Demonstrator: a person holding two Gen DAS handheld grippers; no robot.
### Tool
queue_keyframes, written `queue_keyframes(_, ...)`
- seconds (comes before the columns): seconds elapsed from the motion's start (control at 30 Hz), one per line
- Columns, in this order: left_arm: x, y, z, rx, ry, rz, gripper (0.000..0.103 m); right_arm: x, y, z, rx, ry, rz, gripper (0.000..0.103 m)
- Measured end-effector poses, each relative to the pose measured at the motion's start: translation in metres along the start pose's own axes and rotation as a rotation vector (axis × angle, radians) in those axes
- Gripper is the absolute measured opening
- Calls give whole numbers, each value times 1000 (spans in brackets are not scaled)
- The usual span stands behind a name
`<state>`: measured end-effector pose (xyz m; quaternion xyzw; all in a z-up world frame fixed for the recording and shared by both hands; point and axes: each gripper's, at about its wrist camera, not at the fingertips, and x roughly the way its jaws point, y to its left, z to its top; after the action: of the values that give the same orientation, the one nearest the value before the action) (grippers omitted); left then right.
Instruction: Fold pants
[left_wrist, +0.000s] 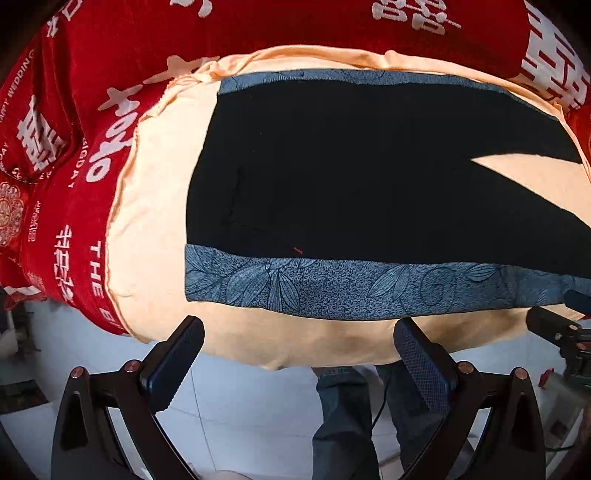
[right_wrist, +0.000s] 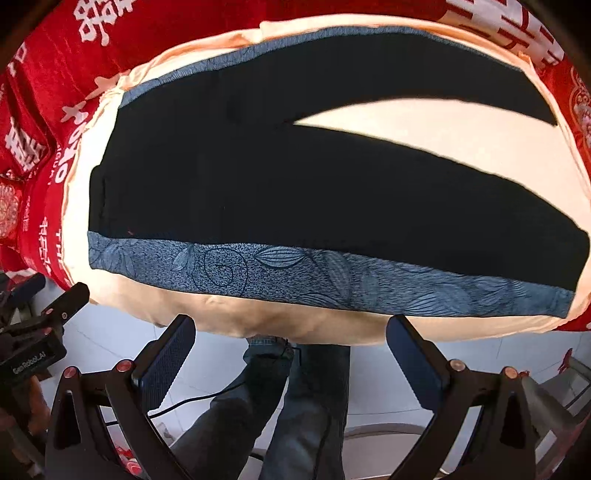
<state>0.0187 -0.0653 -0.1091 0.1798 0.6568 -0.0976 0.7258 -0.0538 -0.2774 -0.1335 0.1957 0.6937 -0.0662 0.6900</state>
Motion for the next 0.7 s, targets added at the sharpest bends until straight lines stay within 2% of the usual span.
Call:
queue_keyframes(0.2,18,2,-11,15,0,-17,103,22,6,-9,21,-9,6,103)
queue_keyframes(0.37,33,7,-19,-1,-5,-70,103,34,4,-17,43,-20,36,103)
queue_keyframes(0.43,39,15,-20,-50,-18,-123,103,34,3,-19,55,-40,97,103)
queue_keyframes(0.57,53,39,-20,-187,-45,-252,103,49,-1,-24,103,-58,347,103)
queue_keyframes(0.6,57,43,-19,-208,-49,-271,103,53,1,-24,108,-53,369,103)
queue_keyframes(0.67,67,49,-19,-230,-51,-307,103,69,2,-27,121,-45,444,91)
queue_keyframes(0.7,72,51,-19,-235,-48,-330,101,79,3,-28,130,-28,485,76)
